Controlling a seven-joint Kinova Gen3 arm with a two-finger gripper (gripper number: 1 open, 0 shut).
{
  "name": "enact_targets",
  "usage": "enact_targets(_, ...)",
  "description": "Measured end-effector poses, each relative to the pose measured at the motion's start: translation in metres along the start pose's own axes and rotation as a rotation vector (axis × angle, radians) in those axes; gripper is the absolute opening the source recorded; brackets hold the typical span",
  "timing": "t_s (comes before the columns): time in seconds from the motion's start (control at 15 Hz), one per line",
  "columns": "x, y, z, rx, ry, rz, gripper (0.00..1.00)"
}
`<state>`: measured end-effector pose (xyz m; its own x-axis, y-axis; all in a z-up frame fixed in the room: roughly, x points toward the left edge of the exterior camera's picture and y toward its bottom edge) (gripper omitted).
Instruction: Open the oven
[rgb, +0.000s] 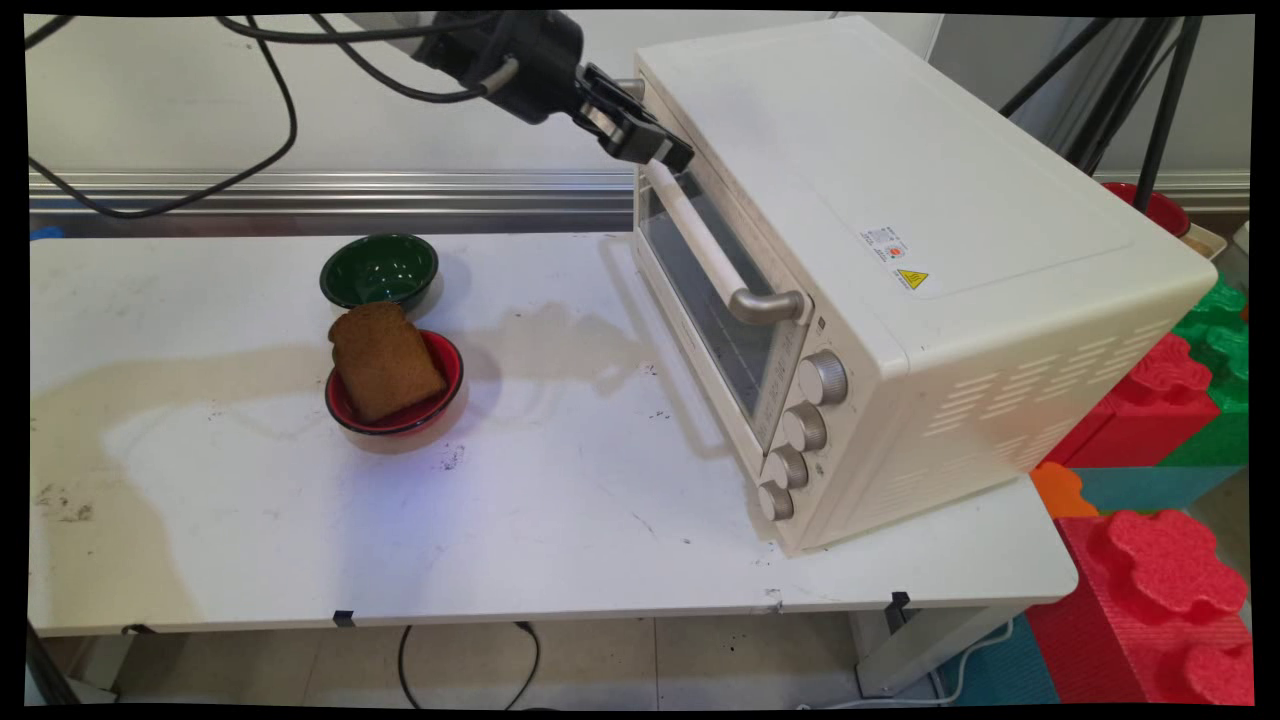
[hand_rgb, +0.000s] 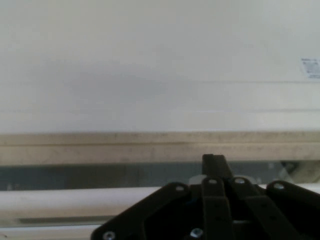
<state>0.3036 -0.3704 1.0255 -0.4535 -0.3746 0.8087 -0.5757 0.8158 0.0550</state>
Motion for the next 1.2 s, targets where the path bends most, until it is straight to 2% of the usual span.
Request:
enact_targets(0.6,-0.001,-0.001,0.032,0.03,-0.026,-0.004,0.0)
enact_targets(1.2,-0.019,-0.003,0.045,0.041,-0.044,-0.006,0.0)
